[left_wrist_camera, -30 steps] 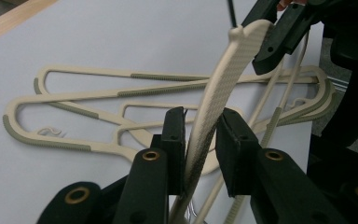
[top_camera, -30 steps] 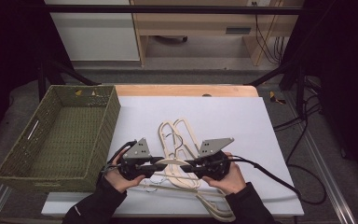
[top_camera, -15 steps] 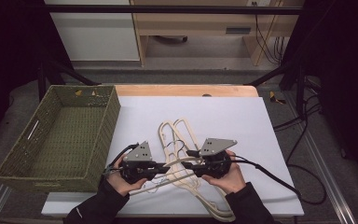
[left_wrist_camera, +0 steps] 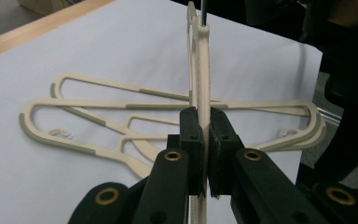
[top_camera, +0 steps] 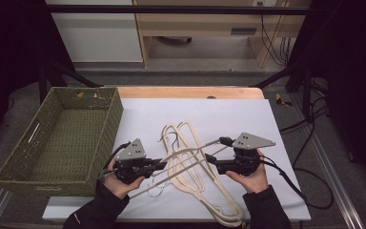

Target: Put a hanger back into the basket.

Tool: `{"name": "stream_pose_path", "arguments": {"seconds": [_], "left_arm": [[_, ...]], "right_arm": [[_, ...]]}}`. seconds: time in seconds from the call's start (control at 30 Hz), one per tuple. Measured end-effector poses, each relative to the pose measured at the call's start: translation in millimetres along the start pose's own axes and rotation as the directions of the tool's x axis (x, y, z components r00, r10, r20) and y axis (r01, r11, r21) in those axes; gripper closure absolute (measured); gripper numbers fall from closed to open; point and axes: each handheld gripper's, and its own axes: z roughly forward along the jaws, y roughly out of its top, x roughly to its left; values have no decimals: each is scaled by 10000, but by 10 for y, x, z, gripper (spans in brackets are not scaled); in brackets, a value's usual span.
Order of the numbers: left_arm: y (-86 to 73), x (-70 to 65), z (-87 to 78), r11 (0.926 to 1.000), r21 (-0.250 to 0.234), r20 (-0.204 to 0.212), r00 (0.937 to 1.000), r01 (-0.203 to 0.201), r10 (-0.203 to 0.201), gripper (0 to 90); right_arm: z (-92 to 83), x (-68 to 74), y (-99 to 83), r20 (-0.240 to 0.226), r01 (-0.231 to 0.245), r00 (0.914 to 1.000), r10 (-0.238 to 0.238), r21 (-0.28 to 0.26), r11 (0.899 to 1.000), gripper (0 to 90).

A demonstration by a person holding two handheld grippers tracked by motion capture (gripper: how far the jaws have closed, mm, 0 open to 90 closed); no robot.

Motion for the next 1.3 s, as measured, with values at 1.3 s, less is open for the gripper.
{"name": "stream_pose_path", "arguments": {"seconds": [1.3], "left_arm": [[474,804,-1700,9801,-1977,-2432,9678,162,-650,861]], "right_arm": [[-357,-287,-207,1542,-1103,9808,1192,-648,9918,91]]}}
